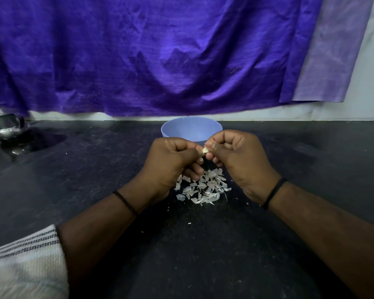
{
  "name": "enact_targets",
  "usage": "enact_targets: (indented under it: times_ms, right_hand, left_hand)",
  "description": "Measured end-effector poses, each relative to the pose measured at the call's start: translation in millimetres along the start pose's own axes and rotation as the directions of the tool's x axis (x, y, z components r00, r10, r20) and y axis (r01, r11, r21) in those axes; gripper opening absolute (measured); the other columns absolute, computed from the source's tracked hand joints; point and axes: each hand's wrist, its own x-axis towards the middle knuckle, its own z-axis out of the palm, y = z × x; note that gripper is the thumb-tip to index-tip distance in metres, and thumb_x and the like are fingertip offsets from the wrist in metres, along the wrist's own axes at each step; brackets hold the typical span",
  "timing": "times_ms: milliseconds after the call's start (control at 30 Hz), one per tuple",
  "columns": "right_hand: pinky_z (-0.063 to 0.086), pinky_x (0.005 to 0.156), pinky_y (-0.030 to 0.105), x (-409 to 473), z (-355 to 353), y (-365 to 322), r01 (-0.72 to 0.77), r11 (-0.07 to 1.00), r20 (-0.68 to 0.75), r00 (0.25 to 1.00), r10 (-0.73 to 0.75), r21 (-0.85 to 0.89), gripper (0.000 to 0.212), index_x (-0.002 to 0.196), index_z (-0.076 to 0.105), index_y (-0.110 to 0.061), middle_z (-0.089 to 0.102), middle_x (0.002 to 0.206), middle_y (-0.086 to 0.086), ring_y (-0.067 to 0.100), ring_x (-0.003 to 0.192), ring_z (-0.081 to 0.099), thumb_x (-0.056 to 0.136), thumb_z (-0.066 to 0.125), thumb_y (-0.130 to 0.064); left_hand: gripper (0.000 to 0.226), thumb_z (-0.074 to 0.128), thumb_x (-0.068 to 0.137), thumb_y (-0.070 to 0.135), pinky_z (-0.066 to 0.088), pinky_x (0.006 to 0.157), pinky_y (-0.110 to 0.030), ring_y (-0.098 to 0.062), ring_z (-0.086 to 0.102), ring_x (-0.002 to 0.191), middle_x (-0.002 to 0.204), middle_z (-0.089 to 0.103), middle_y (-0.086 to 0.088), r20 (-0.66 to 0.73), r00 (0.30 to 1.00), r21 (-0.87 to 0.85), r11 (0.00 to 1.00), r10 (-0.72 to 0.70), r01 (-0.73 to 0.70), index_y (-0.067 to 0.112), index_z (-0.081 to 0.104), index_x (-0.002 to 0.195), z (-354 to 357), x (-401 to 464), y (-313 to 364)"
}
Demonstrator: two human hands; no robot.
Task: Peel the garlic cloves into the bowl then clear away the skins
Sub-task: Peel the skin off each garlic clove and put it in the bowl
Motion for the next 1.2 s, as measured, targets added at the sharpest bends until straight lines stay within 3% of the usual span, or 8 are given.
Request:
enact_targets:
  times_ms: [333,433,533,667,967,1200]
  right_hand:
    - [0.050,0.058,0.019,2,-2,3,-0.016,0.998,-0.016,1.000,0.017,0.067,0.009,0.089,0.072,-0.010,0.071,0.070,0.001,0.007,0.064,0.061,0.094,0.064,-0.007]
    - [0.050,0.058,0.020,3,-2,3,-0.099,0.979,0.010,0.995,0.099,0.178,0.009,0.091,0.072,-0.008,0.071,0.072,0.003,0.008,0.065,0.060,0.094,0.064,-0.006]
    - [0.048,0.058,0.019,3,-3,1,-0.187,0.948,0.048,0.982,0.180,0.257,0.012,0.090,0.072,-0.010,0.070,0.072,0.002,0.005,0.063,0.058,0.095,0.061,-0.006]
    - [0.044,0.057,0.018,4,-5,-1,-0.266,0.927,0.080,0.964,0.254,0.266,0.014,0.088,0.071,-0.012,0.065,0.068,-0.002,0.003,0.059,0.053,0.096,0.060,-0.010]
    - [0.042,0.053,0.016,5,-6,-3,-0.358,0.908,0.105,0.934,0.343,0.217,0.009,0.090,0.073,-0.009,0.063,0.067,-0.002,0.003,0.056,0.050,0.093,0.065,-0.012]
    - [0.038,0.047,0.017,5,-6,-7,-0.452,0.858,0.093,0.892,0.443,0.246,0.005,0.091,0.069,-0.005,0.059,0.059,-0.001,0.004,0.049,0.048,0.092,0.067,-0.010]
  left_hand:
    - [0.011,0.063,0.090,-0.001,0.056,0.049,-0.026,-0.018,0.063,0.054,0.072,0.069,-0.014,0.026,0.998,-0.165,0.984,-0.058,0.062,-0.003,0.070,0.081,1,2,1]
    - [0.008,0.064,0.090,0.000,0.056,0.050,-0.028,-0.019,0.065,0.057,0.072,0.071,-0.014,0.001,1.000,-0.093,0.996,0.009,-0.009,-0.004,0.070,0.088,-1,2,1]
    - [0.007,0.066,0.090,0.001,0.056,0.051,-0.028,-0.020,0.067,0.059,0.073,0.073,-0.010,0.003,0.990,0.082,0.987,0.139,-0.139,0.002,0.073,0.091,-2,1,1]
    - [0.010,0.069,0.089,0.005,0.059,0.056,-0.032,-0.020,0.070,0.063,0.078,0.074,-0.005,0.057,0.952,0.341,0.890,0.302,-0.303,0.011,0.076,0.094,-4,1,-3]
    - [0.008,0.075,0.085,0.010,0.058,0.060,-0.033,-0.011,0.068,0.061,0.078,0.071,0.001,0.050,0.877,0.477,0.760,0.478,-0.442,0.012,0.077,0.092,-6,2,-6]
    - [0.010,0.073,0.086,0.012,0.050,0.065,-0.026,-0.006,0.062,0.073,0.080,0.070,0.004,0.276,0.723,0.633,0.446,0.633,-0.633,0.012,0.078,0.095,-12,9,-5]
